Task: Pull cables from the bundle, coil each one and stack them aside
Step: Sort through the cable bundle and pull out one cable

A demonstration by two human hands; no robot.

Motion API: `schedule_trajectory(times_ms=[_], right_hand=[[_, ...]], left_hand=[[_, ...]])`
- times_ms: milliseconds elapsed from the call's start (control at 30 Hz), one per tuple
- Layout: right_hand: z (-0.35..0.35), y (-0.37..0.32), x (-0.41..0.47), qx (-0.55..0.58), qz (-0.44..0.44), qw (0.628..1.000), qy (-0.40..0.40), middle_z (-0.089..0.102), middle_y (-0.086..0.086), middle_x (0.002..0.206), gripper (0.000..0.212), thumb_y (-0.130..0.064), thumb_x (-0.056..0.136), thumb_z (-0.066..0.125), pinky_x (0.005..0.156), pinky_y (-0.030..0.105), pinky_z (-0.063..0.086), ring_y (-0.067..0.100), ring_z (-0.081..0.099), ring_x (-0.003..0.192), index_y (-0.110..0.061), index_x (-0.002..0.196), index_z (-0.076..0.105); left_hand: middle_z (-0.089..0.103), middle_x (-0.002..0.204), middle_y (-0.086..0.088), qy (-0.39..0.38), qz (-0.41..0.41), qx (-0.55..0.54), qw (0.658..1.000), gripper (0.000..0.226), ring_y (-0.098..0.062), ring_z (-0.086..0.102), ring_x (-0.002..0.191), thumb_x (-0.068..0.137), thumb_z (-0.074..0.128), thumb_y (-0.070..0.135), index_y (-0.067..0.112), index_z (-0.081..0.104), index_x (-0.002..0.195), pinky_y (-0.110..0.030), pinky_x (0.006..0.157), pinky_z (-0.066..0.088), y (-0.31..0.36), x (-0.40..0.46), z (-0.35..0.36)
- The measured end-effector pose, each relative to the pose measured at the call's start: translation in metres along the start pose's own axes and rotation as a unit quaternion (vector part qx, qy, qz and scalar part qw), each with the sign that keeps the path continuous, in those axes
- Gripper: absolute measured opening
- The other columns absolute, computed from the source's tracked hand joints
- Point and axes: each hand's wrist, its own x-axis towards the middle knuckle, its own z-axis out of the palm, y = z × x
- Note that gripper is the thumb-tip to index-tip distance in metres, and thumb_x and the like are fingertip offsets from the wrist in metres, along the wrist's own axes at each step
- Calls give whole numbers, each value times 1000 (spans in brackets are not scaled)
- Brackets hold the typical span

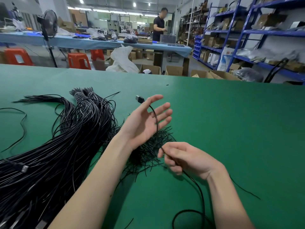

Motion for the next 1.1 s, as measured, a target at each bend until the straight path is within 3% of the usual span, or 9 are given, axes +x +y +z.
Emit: schedule_trajectory(times_ms=[133,267,433,567,667,800,933,1100], right_hand=[[0,1,1,-67,17,997,30,33,-12,58,33,-57,83,69,47,19,21,8,24,50,-25,88,75],[3,-4,3,-9,48,999,-3,35,-6,60,51,-65,97,46,43,19,17,10,17,48,-22,96,74],[14,-2,9,-50,75,996,-11,37,-5,60,34,-47,101,49,44,20,17,10,21,50,-24,84,66],[20,0,13,-88,103,991,6,41,-3,61,36,-44,105,47,44,19,22,9,26,49,-24,88,73],[14,0,11,-77,96,991,51,41,-3,59,32,-40,104,50,43,19,21,10,24,49,-24,87,72],[8,2,9,-56,92,991,84,44,-2,57,27,-34,104,51,41,18,22,10,26,46,-23,87,69],[5,7,14,13,60,980,188,42,-4,55,22,-26,104,47,39,18,19,9,23,45,-18,89,61],[6,12,22,85,28,967,238,44,-4,54,23,-24,105,47,37,18,19,7,26,41,-16,89,61]], left_hand=[[75,104,-11,12,-42,-61,997,29,-25,74,88,98,56,34,9,69,104,-35,75,60,3,-1,-2],[76,96,-8,45,-52,-59,996,30,-20,74,74,103,48,30,7,66,98,-27,63,60,-1,3,0],[77,98,-12,40,-54,-89,994,41,-27,76,87,108,39,33,3,67,101,-32,71,63,3,4,-1],[74,115,-13,-18,-100,4,995,57,-31,73,103,105,37,43,6,79,98,-37,87,60,7,-2,-2],[75,109,-14,-27,-125,86,988,51,-31,74,101,103,39,42,9,77,95,-36,82,62,11,-5,0],[76,97,-13,27,-122,101,987,42,-28,76,91,106,41,36,8,69,92,-34,77,63,11,-5,9],[73,77,1,147,-74,64,984,26,-17,74,79,104,49,28,16,61,86,-30,78,57,-2,2,16],[65,80,-2,279,-16,-47,959,26,-19,67,82,103,52,32,15,50,83,-36,95,47,-13,7,16]])
